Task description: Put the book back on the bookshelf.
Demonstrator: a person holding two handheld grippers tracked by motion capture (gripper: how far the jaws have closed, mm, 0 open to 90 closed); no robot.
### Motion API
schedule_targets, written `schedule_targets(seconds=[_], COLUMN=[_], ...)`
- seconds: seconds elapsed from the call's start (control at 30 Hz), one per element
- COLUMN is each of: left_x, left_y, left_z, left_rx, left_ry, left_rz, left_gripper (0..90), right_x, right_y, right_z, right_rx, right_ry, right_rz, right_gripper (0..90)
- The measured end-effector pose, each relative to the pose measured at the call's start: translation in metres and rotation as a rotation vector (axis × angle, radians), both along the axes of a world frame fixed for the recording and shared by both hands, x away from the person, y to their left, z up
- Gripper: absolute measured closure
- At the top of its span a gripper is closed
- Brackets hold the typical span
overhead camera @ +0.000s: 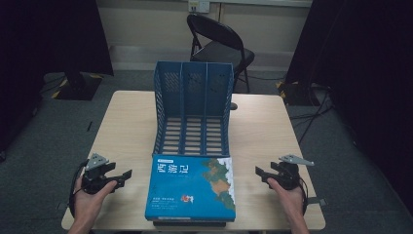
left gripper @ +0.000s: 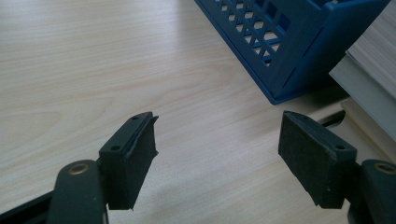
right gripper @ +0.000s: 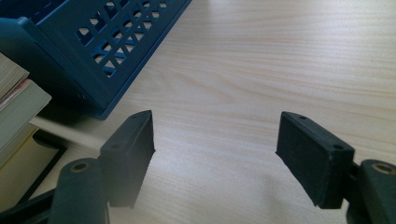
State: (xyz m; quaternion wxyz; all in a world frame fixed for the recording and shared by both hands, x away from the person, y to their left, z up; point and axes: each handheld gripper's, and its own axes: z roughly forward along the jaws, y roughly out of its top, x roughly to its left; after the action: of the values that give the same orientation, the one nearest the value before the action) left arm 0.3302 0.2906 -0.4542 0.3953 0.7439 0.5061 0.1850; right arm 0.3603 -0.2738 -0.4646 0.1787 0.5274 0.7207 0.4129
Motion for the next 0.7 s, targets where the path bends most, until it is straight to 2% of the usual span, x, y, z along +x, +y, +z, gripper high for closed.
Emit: schedule_targets(seconds=[0.1, 0.27, 0.4, 0.47, 0.53, 0.57, 0.63, 0.67, 0.7], left_x=[0.005, 0.007, 0.005, 0.003, 0.0, 0.0, -0.003, -0.004, -0.009], left_y=[-0.003, -0.003, -0.004, -0.006, -0.009, -0.009, -0.013, -0.014, -0.018], left_z=[-0.004, -0.005, -0.002, -0.001, 0.003, 0.003, 0.006, 0.008, 0.012], left_rx=[0.02, 0.015, 0.021, 0.016, 0.023, 0.023, 0.022, 0.026, 0.011], left_ry=[0.031, 0.035, 0.031, 0.02, 0.013, 0.013, -0.003, -0.011, -0.036], left_rz=[-0.005, 0.005, -0.004, -0.001, -0.02, -0.02, -0.025, -0.025, -0.024], left_gripper=[25.4, 25.5, 27.3, 27.8, 29.3, 29.3, 30.8, 30.8, 32.7], right_x=[0.001, 0.001, -0.001, -0.002, -0.006, -0.006, -0.011, -0.011, -0.015], right_y=[0.0, 0.001, 0.004, 0.005, 0.014, 0.014, 0.025, 0.025, 0.031], right_z=[-0.001, -0.002, 0.0, 0.001, 0.008, 0.008, 0.016, 0.016, 0.022], right_rx=[0.0, -0.004, 0.019, 0.022, 0.001, 0.001, 0.019, 0.019, 0.038], right_ry=[0.007, 0.011, 0.01, 0.008, -0.016, -0.016, -0.038, -0.038, -0.058], right_rz=[0.008, 0.027, 0.054, 0.063, 0.099, 0.099, 0.139, 0.139, 0.168], right_gripper=[30.2, 33.7, 38.6, 39.5, 41.2, 41.2, 43.6, 43.6, 44.8])
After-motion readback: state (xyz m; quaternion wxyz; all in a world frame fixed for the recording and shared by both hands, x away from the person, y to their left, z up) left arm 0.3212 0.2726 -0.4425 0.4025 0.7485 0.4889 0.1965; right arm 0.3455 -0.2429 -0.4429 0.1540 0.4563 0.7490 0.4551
